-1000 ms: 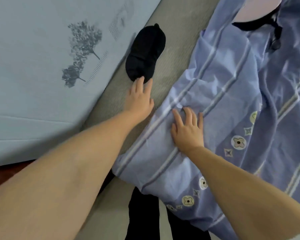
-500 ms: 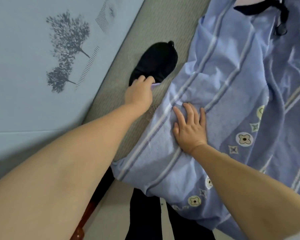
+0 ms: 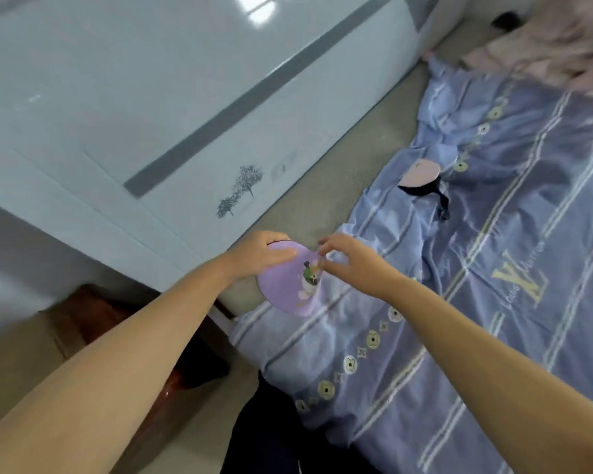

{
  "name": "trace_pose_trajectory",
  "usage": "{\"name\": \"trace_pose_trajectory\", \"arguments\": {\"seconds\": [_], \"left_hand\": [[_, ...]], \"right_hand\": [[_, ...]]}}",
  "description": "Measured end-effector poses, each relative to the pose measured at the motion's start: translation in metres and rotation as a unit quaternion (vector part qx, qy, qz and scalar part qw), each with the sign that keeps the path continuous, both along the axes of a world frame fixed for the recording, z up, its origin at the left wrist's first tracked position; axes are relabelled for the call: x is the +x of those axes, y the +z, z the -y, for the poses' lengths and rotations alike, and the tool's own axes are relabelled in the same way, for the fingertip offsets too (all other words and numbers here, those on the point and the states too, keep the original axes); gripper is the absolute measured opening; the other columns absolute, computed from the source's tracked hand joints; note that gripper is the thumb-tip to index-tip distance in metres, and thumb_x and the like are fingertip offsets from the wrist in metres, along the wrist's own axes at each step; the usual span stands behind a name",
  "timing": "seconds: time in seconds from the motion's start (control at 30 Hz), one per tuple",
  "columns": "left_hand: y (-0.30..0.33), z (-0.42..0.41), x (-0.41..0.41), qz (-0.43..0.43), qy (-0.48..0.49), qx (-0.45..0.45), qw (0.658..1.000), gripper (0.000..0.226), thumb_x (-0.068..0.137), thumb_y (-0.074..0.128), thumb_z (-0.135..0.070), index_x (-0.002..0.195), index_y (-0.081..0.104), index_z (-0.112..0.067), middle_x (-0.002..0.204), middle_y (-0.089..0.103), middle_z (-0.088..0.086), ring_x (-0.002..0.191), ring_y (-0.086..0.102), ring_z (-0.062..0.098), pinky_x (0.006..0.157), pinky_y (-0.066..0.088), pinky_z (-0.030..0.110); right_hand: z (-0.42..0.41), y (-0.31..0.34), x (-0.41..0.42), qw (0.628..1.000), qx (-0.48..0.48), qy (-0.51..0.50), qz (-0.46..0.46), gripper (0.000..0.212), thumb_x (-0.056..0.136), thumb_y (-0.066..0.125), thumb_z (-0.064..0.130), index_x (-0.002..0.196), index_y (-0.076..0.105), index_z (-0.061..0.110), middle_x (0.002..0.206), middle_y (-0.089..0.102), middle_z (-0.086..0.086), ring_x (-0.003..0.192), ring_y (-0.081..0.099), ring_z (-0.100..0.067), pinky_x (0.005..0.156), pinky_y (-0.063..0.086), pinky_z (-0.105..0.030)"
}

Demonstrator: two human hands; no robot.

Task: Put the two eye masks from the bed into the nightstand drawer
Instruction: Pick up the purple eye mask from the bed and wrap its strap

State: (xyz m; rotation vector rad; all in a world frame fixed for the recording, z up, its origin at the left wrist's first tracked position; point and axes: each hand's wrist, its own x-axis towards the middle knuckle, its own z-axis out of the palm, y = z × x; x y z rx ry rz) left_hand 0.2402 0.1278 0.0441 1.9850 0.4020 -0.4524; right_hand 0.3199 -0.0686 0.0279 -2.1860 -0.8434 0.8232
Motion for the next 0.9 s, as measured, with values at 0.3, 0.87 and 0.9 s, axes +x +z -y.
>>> {"name": "trace_pose_trajectory", "arguments": {"seconds": [0.3,0.87,0.9], "left_hand": [[0.085,0.024,-0.058,0.162,0.161,0.111,0.967,0.028,0.090,0.059,-0.029,0.112,0.062,-0.012,0.110,0.063,0.017,0.095,0.056,0.020,0.086,0.042,0.030],[0.155,0.077,-0.289,0.170,0.157,-0.009,0.973,0.021,0.086,0.064,-0.029,0.095,0.068,-0.011,0.089,0.069,0.000,0.081,0.063,0.011,0.073,0.047,0.023],[0.156,0.081,-0.309,0.180,0.175,-0.044,0.967,0.017,0.086,0.065,-0.028,0.095,0.070,-0.014,0.090,0.071,-0.002,0.083,0.065,0.010,0.075,0.050,0.021]], "right_hand": [[-0.001,0.109,-0.027,0.987,0.079,0.006,-0.139,0.020,0.087,0.062,0.031,0.075,0.066,0.016,0.072,0.061,-0.009,0.064,0.051,-0.019,0.063,0.039,-0.031],[0.011,0.178,-0.212,0.978,0.143,0.121,-0.091,0.047,0.078,0.066,0.047,0.100,0.063,0.005,0.095,0.064,-0.015,0.084,0.062,-0.022,0.076,0.048,-0.036],[0.016,0.179,-0.232,0.975,0.142,0.136,-0.106,0.043,0.079,0.065,0.047,0.101,0.065,0.010,0.096,0.068,-0.011,0.087,0.065,-0.021,0.077,0.051,-0.035]]}}
